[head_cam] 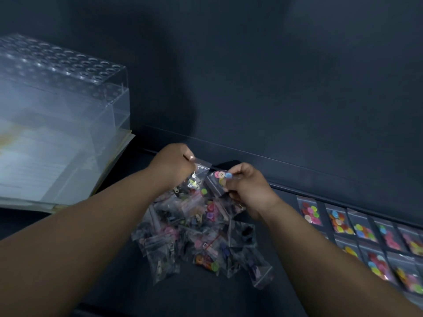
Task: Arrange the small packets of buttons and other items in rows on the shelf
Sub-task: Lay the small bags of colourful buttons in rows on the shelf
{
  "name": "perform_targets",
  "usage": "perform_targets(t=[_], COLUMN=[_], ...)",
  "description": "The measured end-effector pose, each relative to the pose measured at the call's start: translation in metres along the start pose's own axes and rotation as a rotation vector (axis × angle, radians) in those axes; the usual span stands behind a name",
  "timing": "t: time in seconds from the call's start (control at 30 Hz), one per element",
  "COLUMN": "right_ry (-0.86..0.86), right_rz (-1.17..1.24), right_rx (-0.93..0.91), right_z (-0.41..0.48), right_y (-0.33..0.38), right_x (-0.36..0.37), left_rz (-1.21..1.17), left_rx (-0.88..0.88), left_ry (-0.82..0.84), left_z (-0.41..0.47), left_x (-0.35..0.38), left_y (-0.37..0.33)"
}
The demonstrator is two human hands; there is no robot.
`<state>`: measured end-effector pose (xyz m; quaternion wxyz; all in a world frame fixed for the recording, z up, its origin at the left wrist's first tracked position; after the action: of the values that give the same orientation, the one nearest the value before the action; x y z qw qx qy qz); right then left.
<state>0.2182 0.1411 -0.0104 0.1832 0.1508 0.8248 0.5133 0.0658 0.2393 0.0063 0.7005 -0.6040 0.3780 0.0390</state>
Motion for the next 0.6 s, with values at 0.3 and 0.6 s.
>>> perform_targets(t=[0.3,0.6], right_ry=[-0.045,-0.101], right_rz=[0.126,0.15], right_rx=[-0.008,-0.022], right_z=[-0.023,-0.046], right_y=[-0.008,-0.019], right_x=[-0.024,-0.04], left_rz=[0.647,0.418], left_rx=[0.244,0.217], left_ry=[0.466,0.111], left_z=[-0.038,-0.045], left_x=[0.038,0.042], left_y=[-0.027,-0.008])
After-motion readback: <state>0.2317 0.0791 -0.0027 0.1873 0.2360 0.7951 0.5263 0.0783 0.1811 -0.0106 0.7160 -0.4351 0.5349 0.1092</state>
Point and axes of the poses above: each hand's wrist, its own z-axis towards the middle knuckle, its own x-axis out of the palm, y = z × x, the point moved 1 cm from there along z, towards the middle knuckle, and after that the axes turned 7 degrees about x, right-handed, at the moved point
